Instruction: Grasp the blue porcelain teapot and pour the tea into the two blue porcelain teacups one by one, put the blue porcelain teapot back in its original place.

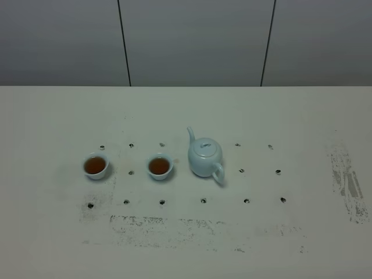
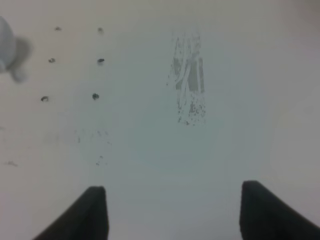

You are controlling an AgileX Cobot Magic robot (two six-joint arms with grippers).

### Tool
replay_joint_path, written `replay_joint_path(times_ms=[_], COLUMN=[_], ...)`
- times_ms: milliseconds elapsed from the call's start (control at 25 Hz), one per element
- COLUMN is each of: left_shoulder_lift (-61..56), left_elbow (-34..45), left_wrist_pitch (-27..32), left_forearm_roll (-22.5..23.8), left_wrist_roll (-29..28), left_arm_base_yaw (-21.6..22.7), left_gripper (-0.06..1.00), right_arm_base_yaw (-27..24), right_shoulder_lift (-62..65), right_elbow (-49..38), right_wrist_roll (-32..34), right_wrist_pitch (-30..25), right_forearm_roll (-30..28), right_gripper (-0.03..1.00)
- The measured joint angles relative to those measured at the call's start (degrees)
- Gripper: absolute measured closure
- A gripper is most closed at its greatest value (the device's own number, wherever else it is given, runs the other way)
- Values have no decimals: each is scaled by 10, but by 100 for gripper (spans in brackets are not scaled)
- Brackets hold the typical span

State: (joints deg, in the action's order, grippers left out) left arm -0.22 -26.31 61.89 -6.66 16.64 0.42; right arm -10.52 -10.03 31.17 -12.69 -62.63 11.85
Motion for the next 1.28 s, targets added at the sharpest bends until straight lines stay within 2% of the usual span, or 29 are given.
replay_joint_path(times_ms=[320,1280], left_shoulder_lift=[0,0], left_elbow=[0,0], left_wrist_pitch=[0,0], left_forearm_roll=[0,0], left_wrist_roll=[0,0], left_arm_base_yaw=[0,0], left_gripper=[65,65], right_arm_base_yaw=[0,0], right_shoulder_lift=[101,104], right_elbow=[-11,-12], right_wrist_roll=[42,49], right_wrist_pitch=[-14,-14], right_forearm_roll=[-33,-35], right_gripper=[40,40])
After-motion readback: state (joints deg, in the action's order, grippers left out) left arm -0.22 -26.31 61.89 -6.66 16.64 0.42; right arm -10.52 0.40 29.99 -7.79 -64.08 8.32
